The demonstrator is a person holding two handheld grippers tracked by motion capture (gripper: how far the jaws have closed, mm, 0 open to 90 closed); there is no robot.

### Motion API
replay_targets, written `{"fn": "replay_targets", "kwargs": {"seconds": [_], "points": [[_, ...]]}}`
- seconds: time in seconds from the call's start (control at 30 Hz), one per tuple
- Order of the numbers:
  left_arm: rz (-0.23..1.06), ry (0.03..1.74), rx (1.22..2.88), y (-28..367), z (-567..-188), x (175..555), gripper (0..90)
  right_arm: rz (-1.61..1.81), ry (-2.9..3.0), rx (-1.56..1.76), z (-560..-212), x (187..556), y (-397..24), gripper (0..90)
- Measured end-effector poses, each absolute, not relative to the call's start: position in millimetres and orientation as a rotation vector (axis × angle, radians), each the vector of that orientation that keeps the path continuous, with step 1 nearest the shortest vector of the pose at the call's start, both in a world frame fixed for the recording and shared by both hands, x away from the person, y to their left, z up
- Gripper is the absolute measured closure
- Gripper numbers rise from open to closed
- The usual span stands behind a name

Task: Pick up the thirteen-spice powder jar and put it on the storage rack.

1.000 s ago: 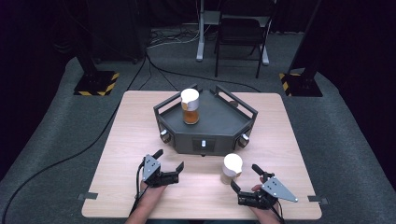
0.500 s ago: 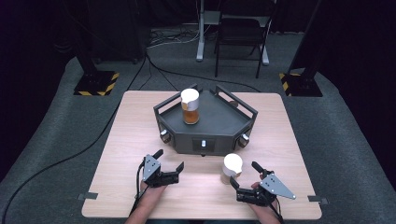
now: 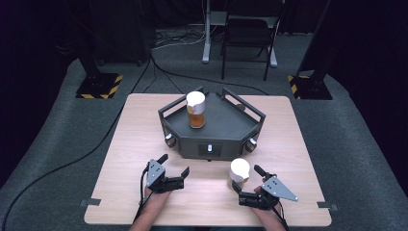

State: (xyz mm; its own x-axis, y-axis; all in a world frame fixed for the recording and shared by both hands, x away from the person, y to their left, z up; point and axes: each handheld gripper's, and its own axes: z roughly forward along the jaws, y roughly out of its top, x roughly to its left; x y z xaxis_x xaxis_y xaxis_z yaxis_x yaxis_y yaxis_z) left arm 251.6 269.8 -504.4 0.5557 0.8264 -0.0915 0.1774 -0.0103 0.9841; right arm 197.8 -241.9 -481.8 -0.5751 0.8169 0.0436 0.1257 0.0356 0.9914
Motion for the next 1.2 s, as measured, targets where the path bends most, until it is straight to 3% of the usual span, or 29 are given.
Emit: {"fn": "replay_targets", "kwargs": {"seconds": [0.57,0.83,1.2], "points": [[0.641,0.895,1.521,270,-505,251,0.5,1.578,1.755,0.978,-478,213,-229,0.2],[0.642,0.894,1.521,270,-505,251,0.4,1.573,1.767,0.99,-471,216,-226,4.8],[0.649,0.89,1.526,269,-504,251,0.4,1.426,1.783,0.979,-462,207,-206,28.9]]}}
